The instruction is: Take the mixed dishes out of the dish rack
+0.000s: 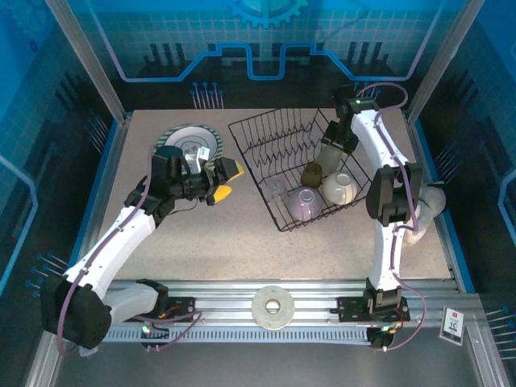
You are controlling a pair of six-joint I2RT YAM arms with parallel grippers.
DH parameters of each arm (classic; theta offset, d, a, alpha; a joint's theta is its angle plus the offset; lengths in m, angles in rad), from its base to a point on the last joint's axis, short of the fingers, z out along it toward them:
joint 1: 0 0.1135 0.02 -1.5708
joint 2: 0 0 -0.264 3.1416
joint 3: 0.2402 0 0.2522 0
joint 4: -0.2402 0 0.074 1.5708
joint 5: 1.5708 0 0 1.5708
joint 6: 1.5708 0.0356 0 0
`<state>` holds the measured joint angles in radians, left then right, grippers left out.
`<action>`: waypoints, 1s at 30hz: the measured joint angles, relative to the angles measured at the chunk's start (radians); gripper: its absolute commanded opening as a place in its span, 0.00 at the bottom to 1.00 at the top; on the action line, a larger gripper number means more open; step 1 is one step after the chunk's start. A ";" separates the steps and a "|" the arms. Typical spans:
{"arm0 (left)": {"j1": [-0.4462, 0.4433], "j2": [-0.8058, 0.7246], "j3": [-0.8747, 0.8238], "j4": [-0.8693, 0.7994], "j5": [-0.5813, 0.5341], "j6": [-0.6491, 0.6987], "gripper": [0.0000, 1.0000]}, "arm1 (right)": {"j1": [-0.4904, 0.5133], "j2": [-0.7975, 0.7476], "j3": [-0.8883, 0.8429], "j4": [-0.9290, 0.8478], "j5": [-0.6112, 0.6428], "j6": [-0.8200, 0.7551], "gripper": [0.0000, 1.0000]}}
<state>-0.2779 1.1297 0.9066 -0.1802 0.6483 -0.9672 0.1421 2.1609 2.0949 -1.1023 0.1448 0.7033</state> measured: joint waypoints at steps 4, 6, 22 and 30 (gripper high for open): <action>0.000 -0.013 -0.001 0.001 0.000 -0.002 0.99 | 0.000 -0.009 -0.007 0.007 -0.016 -0.001 0.38; 0.000 -0.015 -0.001 0.003 0.000 -0.002 0.99 | 0.000 -0.024 -0.013 0.010 -0.022 -0.005 0.34; 0.000 0.019 -0.001 0.103 -0.011 0.032 0.99 | -0.030 -0.305 -0.019 0.019 -0.135 -0.009 0.22; 0.000 0.121 -0.134 0.560 -0.022 0.060 0.99 | -0.059 -0.467 -0.137 0.122 -0.408 0.084 0.19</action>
<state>-0.2779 1.2503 0.7727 0.3801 0.6266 -0.9077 0.0830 1.6943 1.9575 -0.9798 -0.2630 0.7876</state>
